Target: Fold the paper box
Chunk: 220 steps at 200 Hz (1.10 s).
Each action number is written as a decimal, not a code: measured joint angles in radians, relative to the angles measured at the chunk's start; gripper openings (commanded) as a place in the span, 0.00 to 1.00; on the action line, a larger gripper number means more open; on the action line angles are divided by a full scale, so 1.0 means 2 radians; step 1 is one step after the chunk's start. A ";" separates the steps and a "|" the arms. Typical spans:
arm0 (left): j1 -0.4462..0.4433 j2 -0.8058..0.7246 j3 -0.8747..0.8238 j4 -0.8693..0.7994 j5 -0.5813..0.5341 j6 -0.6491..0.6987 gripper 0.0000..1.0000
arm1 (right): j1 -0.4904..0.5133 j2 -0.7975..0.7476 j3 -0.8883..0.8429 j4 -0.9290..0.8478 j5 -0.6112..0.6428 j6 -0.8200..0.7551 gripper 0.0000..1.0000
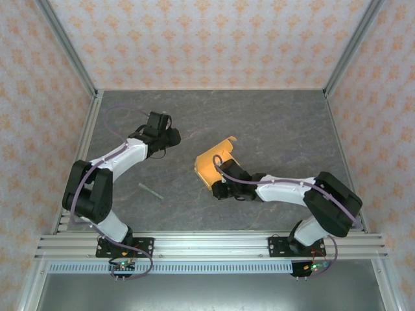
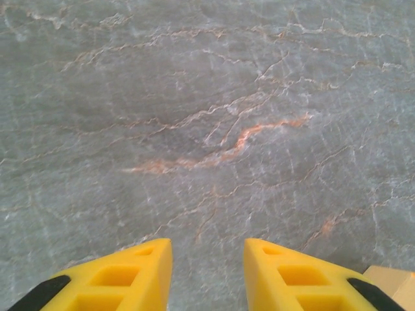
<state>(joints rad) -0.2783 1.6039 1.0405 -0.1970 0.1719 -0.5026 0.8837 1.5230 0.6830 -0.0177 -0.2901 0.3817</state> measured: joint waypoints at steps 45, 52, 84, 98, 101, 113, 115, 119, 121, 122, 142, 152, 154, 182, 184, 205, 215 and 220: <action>0.006 -0.035 -0.024 -0.009 -0.007 0.004 0.35 | 0.011 0.042 0.019 0.027 0.020 0.014 0.17; 0.006 -0.040 -0.028 -0.009 -0.009 0.004 0.35 | 0.011 0.047 0.024 0.031 0.023 0.015 0.17; 0.012 -0.056 -0.053 -0.009 -0.013 0.004 0.35 | 0.011 0.079 0.059 0.049 0.039 0.019 0.16; 0.015 -0.063 -0.067 -0.010 -0.016 0.004 0.36 | 0.011 0.100 0.080 0.056 0.047 0.019 0.17; 0.016 -0.064 -0.070 -0.011 -0.016 0.003 0.37 | 0.011 0.103 0.084 0.057 0.049 0.019 0.17; 0.019 -0.071 -0.081 -0.012 -0.020 0.004 0.39 | 0.011 0.119 0.101 0.060 0.055 0.018 0.17; 0.019 -0.073 -0.083 -0.012 -0.021 0.004 0.40 | 0.011 0.120 0.104 0.060 0.056 0.018 0.17; 0.020 -0.076 -0.086 -0.013 -0.022 0.004 0.41 | 0.011 0.125 0.109 0.061 0.057 0.017 0.18; 0.021 -0.078 -0.088 -0.013 -0.023 0.003 0.41 | 0.011 0.126 0.111 0.061 0.058 0.017 0.18; 0.022 -0.079 -0.089 -0.013 -0.023 0.003 0.41 | 0.011 0.127 0.112 0.061 0.058 0.017 0.18; 0.026 -0.099 -0.100 -0.021 -0.028 0.004 0.45 | 0.011 0.133 0.125 0.064 0.059 0.009 0.20; 0.028 -0.108 -0.103 -0.024 -0.030 0.004 0.46 | 0.011 0.132 0.125 0.066 0.055 0.004 0.25; 0.028 -0.110 -0.104 -0.025 -0.031 0.005 0.47 | 0.011 0.132 0.125 0.066 0.055 0.002 0.26; 0.033 -0.161 -0.133 -0.043 -0.041 0.002 0.54 | 0.021 0.111 0.111 0.059 0.039 -0.036 0.39; 0.033 -0.165 -0.136 -0.045 -0.042 0.002 0.55 | 0.022 0.107 0.110 0.057 0.038 -0.038 0.40; 0.035 -0.222 -0.165 -0.083 -0.054 -0.003 0.59 | 0.034 0.070 0.102 0.045 0.026 -0.063 0.44; 0.035 -0.246 -0.177 -0.103 -0.061 -0.012 0.61 | 0.036 0.054 0.102 0.043 0.023 -0.075 0.44; 0.035 -0.258 -0.183 -0.111 -0.064 -0.017 0.63 | 0.037 0.047 0.102 0.043 0.021 -0.080 0.45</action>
<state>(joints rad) -0.2085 1.0870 0.6735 -0.4198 0.0444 -0.5373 0.9569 1.6169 0.8864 0.0677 -0.2481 0.2211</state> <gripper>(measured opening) 0.604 0.439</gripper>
